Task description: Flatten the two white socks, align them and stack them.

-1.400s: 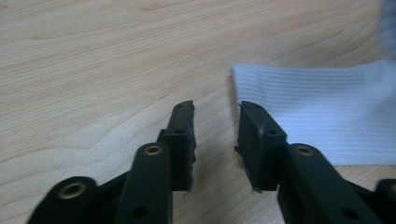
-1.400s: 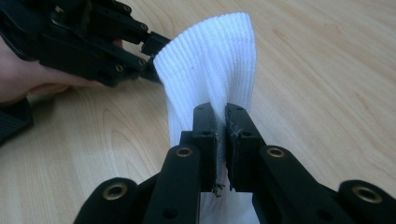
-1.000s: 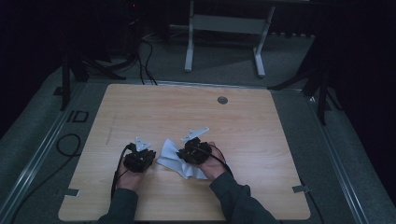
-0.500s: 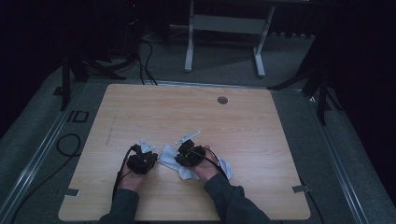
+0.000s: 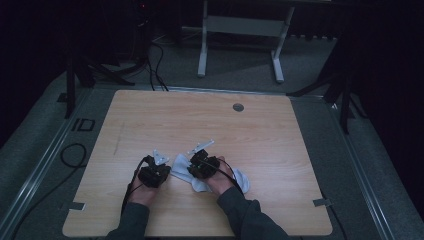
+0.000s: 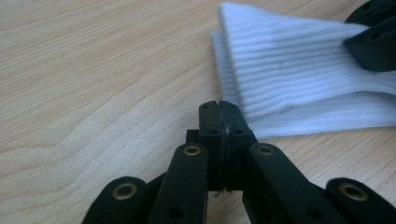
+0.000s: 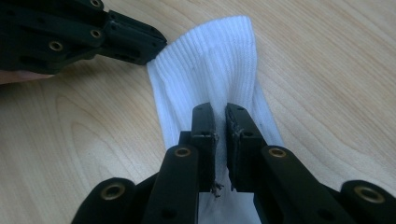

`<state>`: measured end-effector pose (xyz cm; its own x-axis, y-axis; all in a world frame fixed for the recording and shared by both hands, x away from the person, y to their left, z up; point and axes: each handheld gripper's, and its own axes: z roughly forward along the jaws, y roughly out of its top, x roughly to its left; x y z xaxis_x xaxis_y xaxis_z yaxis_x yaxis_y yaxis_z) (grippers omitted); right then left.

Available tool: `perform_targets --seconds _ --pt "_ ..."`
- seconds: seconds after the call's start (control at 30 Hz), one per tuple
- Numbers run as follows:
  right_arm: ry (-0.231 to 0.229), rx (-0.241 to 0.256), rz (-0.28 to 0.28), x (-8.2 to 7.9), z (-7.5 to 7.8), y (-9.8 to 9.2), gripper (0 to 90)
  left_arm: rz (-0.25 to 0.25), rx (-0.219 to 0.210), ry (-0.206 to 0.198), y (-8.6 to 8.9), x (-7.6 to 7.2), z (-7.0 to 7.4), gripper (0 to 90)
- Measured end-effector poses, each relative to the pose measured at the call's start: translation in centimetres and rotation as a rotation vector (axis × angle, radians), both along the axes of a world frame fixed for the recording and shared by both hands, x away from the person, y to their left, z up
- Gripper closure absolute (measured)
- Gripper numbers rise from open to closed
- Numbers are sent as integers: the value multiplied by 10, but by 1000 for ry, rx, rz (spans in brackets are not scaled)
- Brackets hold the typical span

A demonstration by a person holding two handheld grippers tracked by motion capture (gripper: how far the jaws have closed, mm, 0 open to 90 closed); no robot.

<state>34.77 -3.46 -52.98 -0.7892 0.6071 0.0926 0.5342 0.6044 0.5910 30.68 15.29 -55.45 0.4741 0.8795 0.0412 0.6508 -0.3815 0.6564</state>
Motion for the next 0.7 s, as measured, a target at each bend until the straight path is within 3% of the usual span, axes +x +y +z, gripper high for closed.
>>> perform_targets --seconds 0.1,0.2,0.3,0.4,0.5,0.6,0.7 --pt "4 -1 -17 1 -3 1 811 -3 0 -1 -1 -1 0 891" --pt "20 3 0 1 -5 3 686 -12 5 1 -2 -1 0 890" --pt "-3 -11 6 0 -5 4 648 -13 4 1 -3 -1 0 890" --pt "-56 -11 1 -3 -1 4 616 -12 8 -1 -3 -2 0 890" --pt "-87 -12 8 -6 3 3 692 -11 7 -1 -3 -2 0 890" --pt "-73 -25 19 -4 2 3 810 -12 9 0 -3 -2 0 887" --pt "-45 -18 19 -1 -2 4 836 -3 8 -25 -4 -3 2 885"
